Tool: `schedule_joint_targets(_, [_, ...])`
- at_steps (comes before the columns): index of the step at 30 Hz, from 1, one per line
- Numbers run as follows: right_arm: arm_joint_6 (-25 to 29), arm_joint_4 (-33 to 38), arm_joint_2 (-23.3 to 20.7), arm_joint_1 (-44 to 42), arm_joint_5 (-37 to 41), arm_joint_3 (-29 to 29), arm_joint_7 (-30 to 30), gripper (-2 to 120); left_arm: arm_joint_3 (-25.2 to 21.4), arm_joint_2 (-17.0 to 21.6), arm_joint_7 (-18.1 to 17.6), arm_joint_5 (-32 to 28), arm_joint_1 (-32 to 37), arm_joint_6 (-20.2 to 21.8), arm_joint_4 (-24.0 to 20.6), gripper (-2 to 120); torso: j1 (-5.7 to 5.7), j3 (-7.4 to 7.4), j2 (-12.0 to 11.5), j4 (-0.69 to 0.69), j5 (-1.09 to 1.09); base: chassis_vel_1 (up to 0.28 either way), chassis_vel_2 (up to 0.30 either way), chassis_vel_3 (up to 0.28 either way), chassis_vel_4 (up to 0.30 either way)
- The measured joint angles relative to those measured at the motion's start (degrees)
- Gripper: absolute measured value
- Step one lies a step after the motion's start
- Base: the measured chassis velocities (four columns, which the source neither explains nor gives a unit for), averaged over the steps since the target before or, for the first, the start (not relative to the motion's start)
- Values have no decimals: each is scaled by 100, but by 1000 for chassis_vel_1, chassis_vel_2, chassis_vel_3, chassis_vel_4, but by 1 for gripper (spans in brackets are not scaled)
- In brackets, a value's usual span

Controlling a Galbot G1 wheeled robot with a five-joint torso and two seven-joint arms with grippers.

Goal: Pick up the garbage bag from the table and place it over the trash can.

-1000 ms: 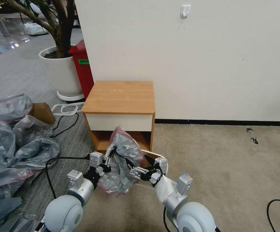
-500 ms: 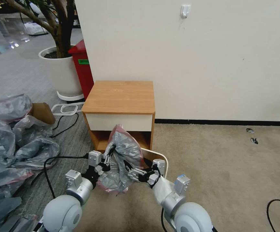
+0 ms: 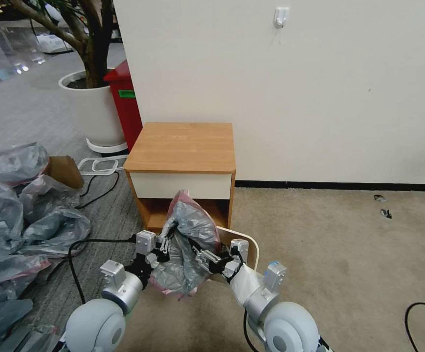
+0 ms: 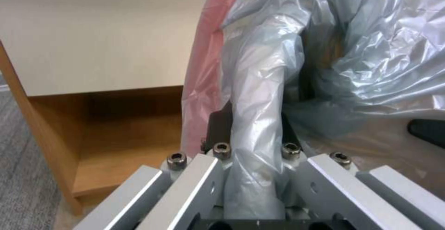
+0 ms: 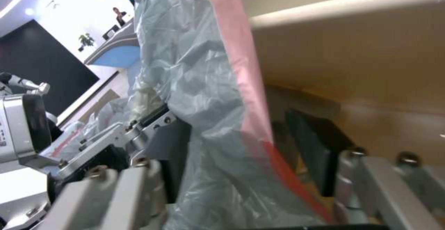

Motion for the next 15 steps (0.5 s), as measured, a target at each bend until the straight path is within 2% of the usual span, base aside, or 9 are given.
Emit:
schedule_joint_targets(3, [24,-28,2,10,-24,-7,-8,37,-5,0,-2,-1,1,0,28,4,0,0,0,0,0,0,0,0,0])
schedule_joint_targets(4, [24,-28,2,10,-24,-7,-8,37,-5,0,-2,-1,1,0,28,4,0,0,0,0,0,0,0,0,0])
schedule_joint_targets(7, [52,-55,2,28,-55,-7,-23,24,-11,9,-5,-11,-21,2,49,4,0,0,0,0,0,0,0,0,0])
schedule_joint_targets(8, [52,-55,2,28,-55,-7,-23,24,-11,9,-5,-11,-21,2,49,4,0,0,0,0,0,0,0,0,0])
schedule_joint_targets(11, [106,-97,-2,46,-142,-6,-70,9,-19,9,-15,-21,-71,5,109,4,0,0,0,0,0,0,0,0,0])
schedule_joint_targets(15, [135,-104,-9,39,-164,2,-97,0,-39,13,-16,-25,-77,5,144,4,0,0,0,0,0,0,0,0,0])
